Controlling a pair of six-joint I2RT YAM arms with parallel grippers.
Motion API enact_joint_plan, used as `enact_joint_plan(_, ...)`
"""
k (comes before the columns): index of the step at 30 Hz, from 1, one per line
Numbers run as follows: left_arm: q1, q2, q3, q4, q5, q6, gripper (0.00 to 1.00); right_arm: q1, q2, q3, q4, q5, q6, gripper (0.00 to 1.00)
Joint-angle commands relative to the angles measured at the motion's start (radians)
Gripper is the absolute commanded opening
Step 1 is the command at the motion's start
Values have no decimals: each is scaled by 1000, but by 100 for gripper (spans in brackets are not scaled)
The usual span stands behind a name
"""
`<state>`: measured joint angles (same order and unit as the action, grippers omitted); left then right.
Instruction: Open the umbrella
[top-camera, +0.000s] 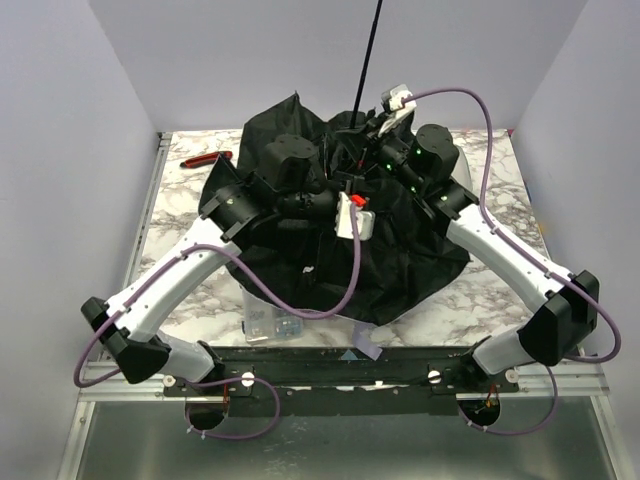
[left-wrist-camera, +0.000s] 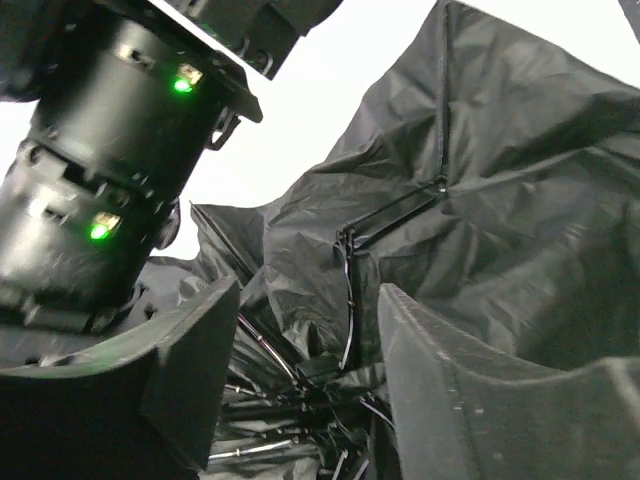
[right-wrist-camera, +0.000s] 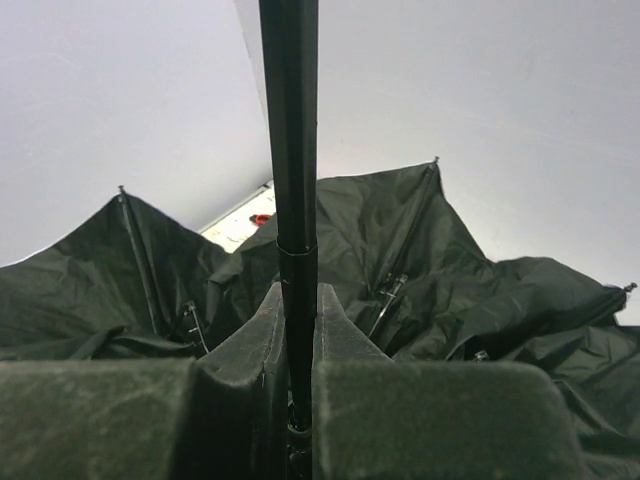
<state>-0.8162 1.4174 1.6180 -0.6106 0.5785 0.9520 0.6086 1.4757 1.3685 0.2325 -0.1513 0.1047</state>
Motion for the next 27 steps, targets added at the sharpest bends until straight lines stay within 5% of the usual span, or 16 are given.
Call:
enact_joint_plan(1, 58, -38, 3, -81, 92, -45, 52, -3, -56, -26, 104, -32, -34, 0)
enact_joint_plan(8, 219, 31, 70, -99, 13, -247, 44, -3, -83, -50, 131, -44, -52, 0)
enact_joint_plan(19, 456, 80, -148, -30, -107, -336, 40, -16, -96, -12, 133, -48, -60, 0)
enact_joint_plan(22, 506, 79, -111, -41, -41, -384, 41, -27, -95, -6, 126, -67, -62, 0)
enact_joint_plan(27, 515, 0, -87, 107, 181, -517, 55, -31, -95, -18, 130, -157, -37, 0)
